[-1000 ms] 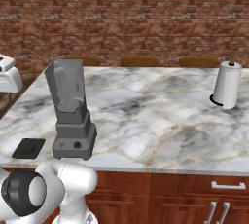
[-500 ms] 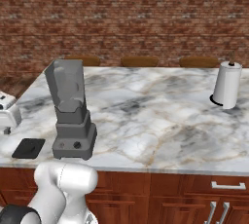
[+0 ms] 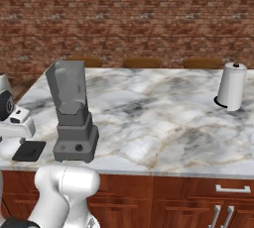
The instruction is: Grab the onion and lime from the fridge, place them in the blender, close the lid, and turn on the blender to create a marinade.
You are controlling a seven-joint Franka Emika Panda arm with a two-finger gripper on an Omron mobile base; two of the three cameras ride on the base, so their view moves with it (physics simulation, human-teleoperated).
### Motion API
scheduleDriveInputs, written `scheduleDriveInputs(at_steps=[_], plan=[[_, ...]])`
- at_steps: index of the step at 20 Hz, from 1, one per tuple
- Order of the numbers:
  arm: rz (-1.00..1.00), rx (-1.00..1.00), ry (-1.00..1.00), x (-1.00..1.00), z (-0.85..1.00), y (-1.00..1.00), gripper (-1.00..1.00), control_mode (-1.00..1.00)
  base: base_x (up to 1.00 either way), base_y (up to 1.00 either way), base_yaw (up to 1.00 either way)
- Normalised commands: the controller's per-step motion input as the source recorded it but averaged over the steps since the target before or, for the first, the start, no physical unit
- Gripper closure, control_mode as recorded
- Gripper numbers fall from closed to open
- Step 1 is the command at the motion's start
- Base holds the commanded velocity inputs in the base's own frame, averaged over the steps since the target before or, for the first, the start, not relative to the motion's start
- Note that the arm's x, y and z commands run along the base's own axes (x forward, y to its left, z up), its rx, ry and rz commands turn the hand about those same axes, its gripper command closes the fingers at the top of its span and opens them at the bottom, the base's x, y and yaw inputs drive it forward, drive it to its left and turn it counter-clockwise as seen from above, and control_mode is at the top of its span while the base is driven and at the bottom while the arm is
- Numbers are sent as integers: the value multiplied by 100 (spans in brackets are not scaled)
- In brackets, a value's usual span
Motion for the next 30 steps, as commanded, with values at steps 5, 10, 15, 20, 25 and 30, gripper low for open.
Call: scheduleDriveInputs(at_steps=[5, 10, 15, 20, 25, 30], plan=[[0, -4, -6, 35, -31, 5, -100, -100, 0, 0, 0], [0, -2, 0, 37, -63, 27, -100, -100, 0, 0, 0], [0, 0, -1, 21, -49, 10, -100, -100, 0, 0, 0], [0, 0, -1, 23, -20, 7, -100, -100, 0, 0, 0], [0, 0, 0, 22, -11, 16, -100, -100, 0, 0, 0], [0, 0, 0, 26, -27, 22, -100, -100, 0, 0, 0]])
